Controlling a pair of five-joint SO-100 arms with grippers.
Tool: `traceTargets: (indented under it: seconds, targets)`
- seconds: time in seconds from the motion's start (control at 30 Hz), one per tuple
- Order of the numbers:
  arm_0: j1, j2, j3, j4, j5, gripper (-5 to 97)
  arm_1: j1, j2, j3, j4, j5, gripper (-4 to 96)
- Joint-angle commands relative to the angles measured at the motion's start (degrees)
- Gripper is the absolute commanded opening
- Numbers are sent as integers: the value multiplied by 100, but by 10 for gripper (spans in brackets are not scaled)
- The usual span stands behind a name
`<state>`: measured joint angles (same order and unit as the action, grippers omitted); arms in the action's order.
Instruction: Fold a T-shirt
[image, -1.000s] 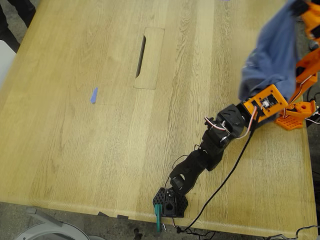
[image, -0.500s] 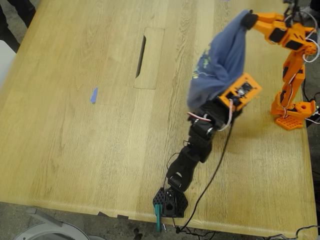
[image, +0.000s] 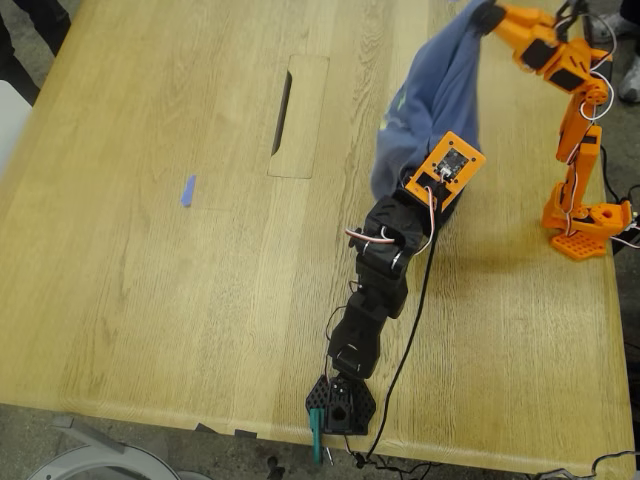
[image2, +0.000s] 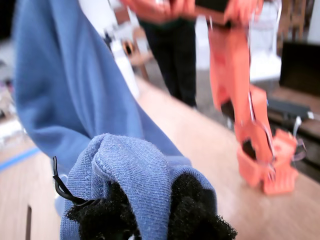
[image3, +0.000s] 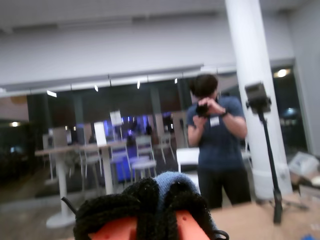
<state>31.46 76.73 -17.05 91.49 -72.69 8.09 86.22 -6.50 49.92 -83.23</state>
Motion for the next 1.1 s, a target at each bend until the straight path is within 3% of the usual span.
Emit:
traceTargets:
  seconds: [0.0, 0.33, 0.73, 0.93, 1.07]
  targets:
    - [0, 703, -237, -1011, 105, 0, -62, 105, -97, -598, -44, 8]
    - [835, 659, -237, -2927, 220, 0, -264, 694, -88, -1081, -466, 14]
    - [2505, 290, -237, -3041, 202, 0, -70, 1661, 9, -589, -642, 31]
    - [3015, 9, -237, -2848, 132, 0, -176, 2883, 1099, 290, -563, 26]
    - [2997, -9, -237, -2127, -70, 0, -18, 4245, 3085, 492, -404, 17]
